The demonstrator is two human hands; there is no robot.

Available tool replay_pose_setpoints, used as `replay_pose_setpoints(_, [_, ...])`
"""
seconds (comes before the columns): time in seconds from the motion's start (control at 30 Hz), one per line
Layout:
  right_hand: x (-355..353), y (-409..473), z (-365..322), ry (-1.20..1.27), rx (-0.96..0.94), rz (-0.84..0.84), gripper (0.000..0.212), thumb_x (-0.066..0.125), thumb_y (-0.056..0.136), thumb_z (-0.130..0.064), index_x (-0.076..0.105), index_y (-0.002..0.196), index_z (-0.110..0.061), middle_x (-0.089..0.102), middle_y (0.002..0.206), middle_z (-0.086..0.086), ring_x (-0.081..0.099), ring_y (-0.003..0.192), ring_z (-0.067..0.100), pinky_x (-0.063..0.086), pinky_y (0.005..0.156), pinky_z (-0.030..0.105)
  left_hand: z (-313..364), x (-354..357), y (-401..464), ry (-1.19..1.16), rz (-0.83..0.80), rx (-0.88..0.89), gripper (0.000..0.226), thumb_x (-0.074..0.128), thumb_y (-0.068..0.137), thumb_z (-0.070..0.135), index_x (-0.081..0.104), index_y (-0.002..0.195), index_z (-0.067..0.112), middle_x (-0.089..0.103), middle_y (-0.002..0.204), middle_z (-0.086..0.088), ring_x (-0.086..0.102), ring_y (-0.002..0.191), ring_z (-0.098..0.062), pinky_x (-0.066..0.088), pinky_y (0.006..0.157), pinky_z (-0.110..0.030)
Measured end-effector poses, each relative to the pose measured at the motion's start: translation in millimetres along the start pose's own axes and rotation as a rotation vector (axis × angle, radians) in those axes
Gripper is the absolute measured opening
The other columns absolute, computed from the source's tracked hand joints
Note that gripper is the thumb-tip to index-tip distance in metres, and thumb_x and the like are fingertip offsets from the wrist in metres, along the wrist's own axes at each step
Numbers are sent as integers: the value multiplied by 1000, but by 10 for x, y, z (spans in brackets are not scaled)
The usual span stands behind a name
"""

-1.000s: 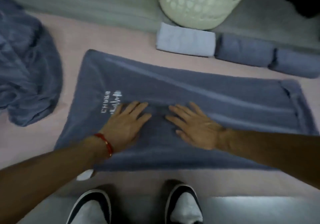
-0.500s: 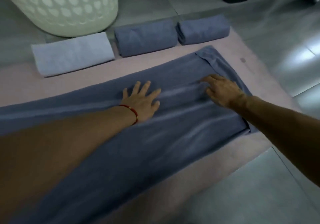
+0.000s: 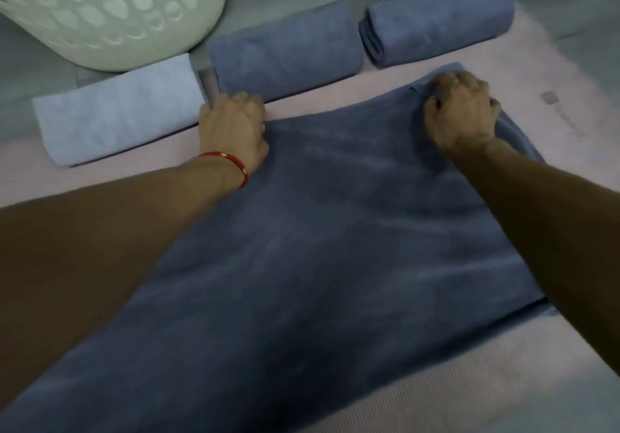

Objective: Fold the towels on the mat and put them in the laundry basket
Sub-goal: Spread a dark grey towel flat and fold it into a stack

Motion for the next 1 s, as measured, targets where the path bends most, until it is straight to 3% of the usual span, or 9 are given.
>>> replay_pose_setpoints(0.17, [-17, 293, 197, 44, 87, -22, 44, 38, 104, -26, 40, 148, -24, 39, 153, 13, 37, 139, 42, 27, 112, 60, 498, 213, -476, -1, 76, 19, 45, 47, 93, 30, 51, 137, 20, 40, 148, -16, 40, 132, -39, 31, 104, -63])
replay_pose_setpoints(0.27, [-32, 484, 330, 1, 207, -48, 40, 37, 106, -28, 41, 146, -25, 45, 147, 19, 37, 137, 43, 29, 109, 57, 822, 484, -808, -78, -59, -10, 59, 29, 98, 45, 26, 156, 34, 12, 167, -6, 11, 152, -35, 5, 113, -74])
replay_pose_setpoints(0.33, [-29, 588, 378, -10, 221, -28, 40, 43, 104, -30, 46, 144, -25, 49, 142, 20, 40, 134, 43, 31, 107, 57, 882, 591, -857, -93, -99, -47, 61, 20, 100, 48, 10, 159, 37, 1, 169, -1, -1, 154, -34, -1, 112, -74])
replay_pose_setpoints(0.47, [-56, 727, 419, 55, 237, 1, 35, 62, 94, -30, 64, 126, -17, 64, 126, 18, 56, 122, 40, 40, 104, 54, 872, 581, -863, -58, -93, -17, 63, 18, 99, 51, 4, 159, 39, -4, 169, -1, -6, 154, -34, -1, 112, -74])
replay_pose_setpoints(0.6, [-207, 809, 514, 196, 268, 83, 30, 62, 85, -29, 73, 107, -13, 72, 110, 18, 68, 106, 38, 53, 98, 46, 893, 584, -867, -47, -102, 10, 63, 21, 99, 53, 1, 158, 43, -6, 169, 1, -8, 154, -33, 0, 112, -74])
replay_pose_setpoints(0.77, [-153, 722, 612, 279, 193, 0, 37, 64, 89, -41, 65, 122, -24, 70, 116, 6, 65, 110, 28, 49, 101, 42, 869, 605, -838, -46, -131, -12, 64, 20, 98, 56, -5, 156, 47, -8, 168, 3, -10, 154, -33, 0, 113, -74])
replay_pose_setpoints(0.87, [-226, 291, 777, 178, 70, 14, 42, 57, 95, -36, 58, 131, -14, 61, 123, 17, 58, 112, 38, 46, 100, 46, 874, 605, -827, -40, -153, -11, 63, 17, 98, 57, -10, 155, 49, -11, 168, 2, -11, 153, -34, 0, 112, -75])
replay_pose_setpoints(1.0, [-351, -625, 1160, 23, 112, 7, 42, 47, 99, -39, 54, 126, -7, 53, 122, 26, 52, 109, 46, 47, 95, 51, 877, 589, -825, -39, -151, -2, 62, 16, 99, 57, -9, 155, 48, -9, 168, 1, -9, 153, -35, 0, 112, -76])
Point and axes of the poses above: each hand's wrist, its own y-axis towards the middle knuckle, its own x-axis out of the palm, z = x × y, the point moved 3 cm from there along y, towards the middle knuckle
